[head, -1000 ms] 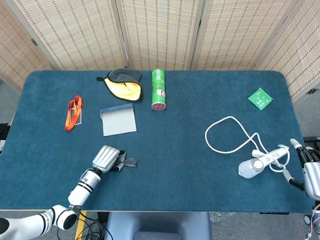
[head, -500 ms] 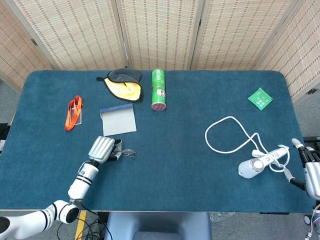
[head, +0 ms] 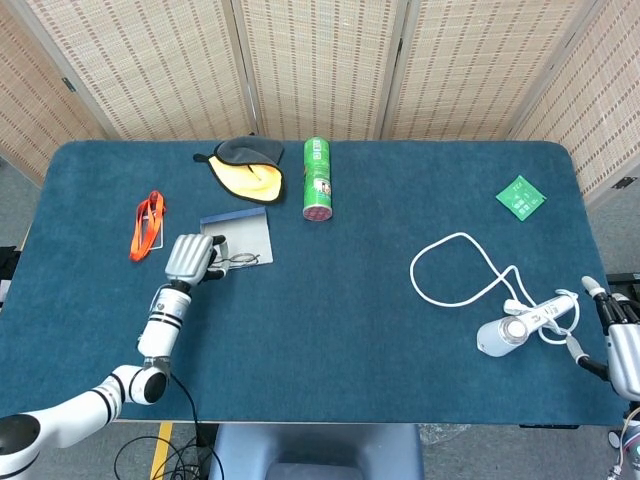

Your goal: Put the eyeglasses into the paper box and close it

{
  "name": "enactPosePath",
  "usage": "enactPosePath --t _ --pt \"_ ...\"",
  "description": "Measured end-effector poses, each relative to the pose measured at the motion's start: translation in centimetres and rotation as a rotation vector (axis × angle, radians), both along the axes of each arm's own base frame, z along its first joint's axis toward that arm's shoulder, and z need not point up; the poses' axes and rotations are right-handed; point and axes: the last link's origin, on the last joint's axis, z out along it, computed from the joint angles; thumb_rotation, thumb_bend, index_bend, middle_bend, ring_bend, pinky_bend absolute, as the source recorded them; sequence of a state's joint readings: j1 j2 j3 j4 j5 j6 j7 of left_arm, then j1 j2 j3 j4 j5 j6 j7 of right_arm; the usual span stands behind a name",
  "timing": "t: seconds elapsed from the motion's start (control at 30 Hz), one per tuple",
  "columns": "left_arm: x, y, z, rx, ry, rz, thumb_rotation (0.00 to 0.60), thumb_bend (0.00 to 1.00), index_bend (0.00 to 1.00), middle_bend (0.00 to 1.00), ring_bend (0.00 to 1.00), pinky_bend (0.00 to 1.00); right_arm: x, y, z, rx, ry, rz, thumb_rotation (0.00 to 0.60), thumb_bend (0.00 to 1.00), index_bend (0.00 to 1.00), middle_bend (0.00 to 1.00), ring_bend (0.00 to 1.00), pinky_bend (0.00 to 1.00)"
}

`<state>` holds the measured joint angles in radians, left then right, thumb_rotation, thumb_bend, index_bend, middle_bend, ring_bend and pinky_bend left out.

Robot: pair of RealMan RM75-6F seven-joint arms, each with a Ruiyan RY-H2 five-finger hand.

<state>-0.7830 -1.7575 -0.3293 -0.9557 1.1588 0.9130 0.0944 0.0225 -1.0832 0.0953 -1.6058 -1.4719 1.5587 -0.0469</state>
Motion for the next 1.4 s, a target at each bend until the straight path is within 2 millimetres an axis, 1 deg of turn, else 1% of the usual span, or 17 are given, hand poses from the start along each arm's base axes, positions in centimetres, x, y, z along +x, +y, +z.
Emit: enactPosePath --t 0.37,0.63,0.7,0.77,0.9,0.93,0.97,1.0,1.03,1.1,1.17,1.27,1.4 --pt "0.4 3.5 -1.4 0.014 0.038 0.06 0.6 0.49 0.69 1.0 0.95 1.0 -0.1 0.6 0.3 -0.016 0.009 -0.021 0.6 0.28 0.1 0.24 0.37 0.24" --pt "0.6 4.9 -2.4 0.034 0.096 0.079 0.6 0.48 0.64 1.0 0.95 1.0 -0.2 0.7 0.6 -0.026 0.012 -0.027 0.6 0.28 0.1 0.24 0.37 0.24" --pt "0.6 5.0 -2.7 0.038 0.109 0.085 0.6 0.48 0.59 1.0 0.95 1.0 -0.3 0.8 0.5 -0.027 0.01 -0.029 0.6 0.28 0.1 0.25 0.37 0.24" --pt "0.7 5.0 -3.1 0.042 0.114 0.091 0.6 0.47 0.52 1.0 0.95 1.0 -0.3 0.8 0.5 -0.027 0.008 -0.032 0.6 0.28 0.1 0.25 0.38 0.24" --pt "0.8 5.0 -3.4 0.051 0.129 0.105 0.6 0.41 0.38 1.0 0.94 1.0 -0.4 1.0 0.6 -0.032 0.009 -0.034 0.6 0.28 0.1 0.25 0.38 0.24" --pt "0.7 5.0 -3.5 0.052 0.134 0.108 0.6 0.4 0.32 1.0 0.94 1.0 -0.4 1.0 0.6 -0.033 0.009 -0.034 0.6 0.28 0.1 0.25 0.38 0.24" --pt "0.7 4.9 -3.7 0.051 0.141 0.113 0.6 0.39 0.24 1.0 0.94 1.0 -0.4 1.0 0.6 -0.034 0.008 -0.034 0.6 0.28 0.1 0.25 0.38 0.24" --pt "0.7 4.9 -3.8 0.049 0.142 0.118 0.6 0.39 0.19 1.0 0.94 1.0 -0.4 1.0 0.6 -0.034 0.007 -0.035 0.6 0.28 0.1 0.25 0.38 0.24" --pt "0.7 4.9 -3.9 0.048 0.141 0.124 0.6 0.38 0.11 1.0 0.94 1.0 -0.5 1.0 0.5 -0.033 0.007 -0.036 0.6 0.28 0.1 0.25 0.38 0.24" --pt "0.7 4.8 -4.1 0.045 0.141 0.134 0.6 0.38 0.05 1.0 0.94 1.0 -0.5 1.0 0.4 -0.029 0.006 -0.035 0.6 0.28 0.1 0.25 0.38 0.24" --pt "0.8 4.8 -4.2 0.045 0.15 0.136 0.6 0.36 0.01 1.0 0.94 1.0 -0.4 0.9 0.4 -0.027 0.005 -0.03 0.6 0.29 0.1 0.25 0.38 0.24" --pt "1.0 4.8 -4.2 0.053 0.161 0.135 0.6 0.34 0.0 1.0 0.94 1.0 -0.3 0.8 0.4 -0.027 0.005 -0.024 0.6 0.29 0.1 0.25 0.38 0.24" --pt "1.3 5.0 -4.0 0.048 0.143 0.14 0.6 0.34 0.0 1.0 0.94 1.0 -0.3 0.9 0.4 -0.029 0.005 -0.024 0.6 0.29 0.1 0.25 0.38 0.24"
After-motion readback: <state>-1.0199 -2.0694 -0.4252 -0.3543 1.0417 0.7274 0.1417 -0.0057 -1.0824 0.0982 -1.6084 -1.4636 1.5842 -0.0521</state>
